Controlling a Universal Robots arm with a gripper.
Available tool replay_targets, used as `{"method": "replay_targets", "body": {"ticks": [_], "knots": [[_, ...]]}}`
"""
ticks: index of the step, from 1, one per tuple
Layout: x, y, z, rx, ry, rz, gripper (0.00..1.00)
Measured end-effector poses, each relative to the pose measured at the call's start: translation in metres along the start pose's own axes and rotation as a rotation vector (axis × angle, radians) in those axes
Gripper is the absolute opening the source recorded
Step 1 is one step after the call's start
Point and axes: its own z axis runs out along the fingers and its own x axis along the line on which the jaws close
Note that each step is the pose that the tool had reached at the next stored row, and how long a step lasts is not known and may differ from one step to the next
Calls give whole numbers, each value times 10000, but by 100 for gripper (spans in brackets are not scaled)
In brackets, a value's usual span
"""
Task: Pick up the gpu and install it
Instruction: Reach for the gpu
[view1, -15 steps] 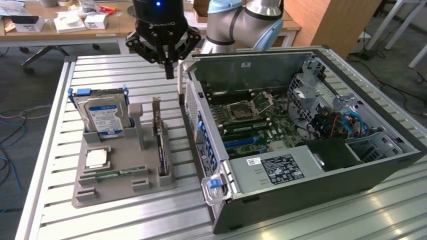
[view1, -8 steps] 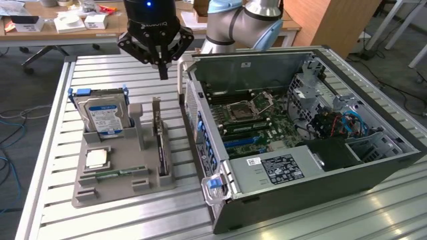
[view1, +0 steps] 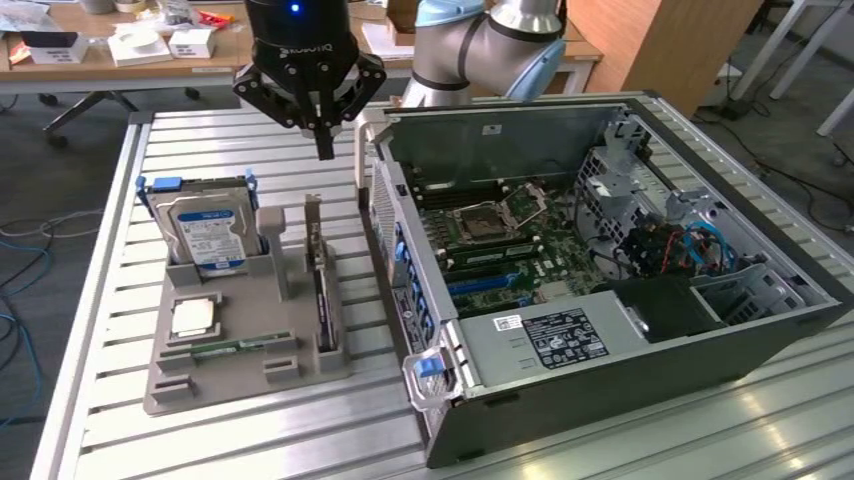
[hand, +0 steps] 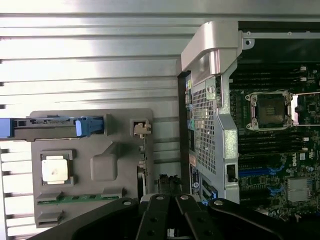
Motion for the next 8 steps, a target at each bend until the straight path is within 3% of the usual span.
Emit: {"method": "replay_targets", "body": {"ticks": [4,8], "knots": [[1,0,0,15,40,2,10],[-2,0,0,65,235,5,10]]}}
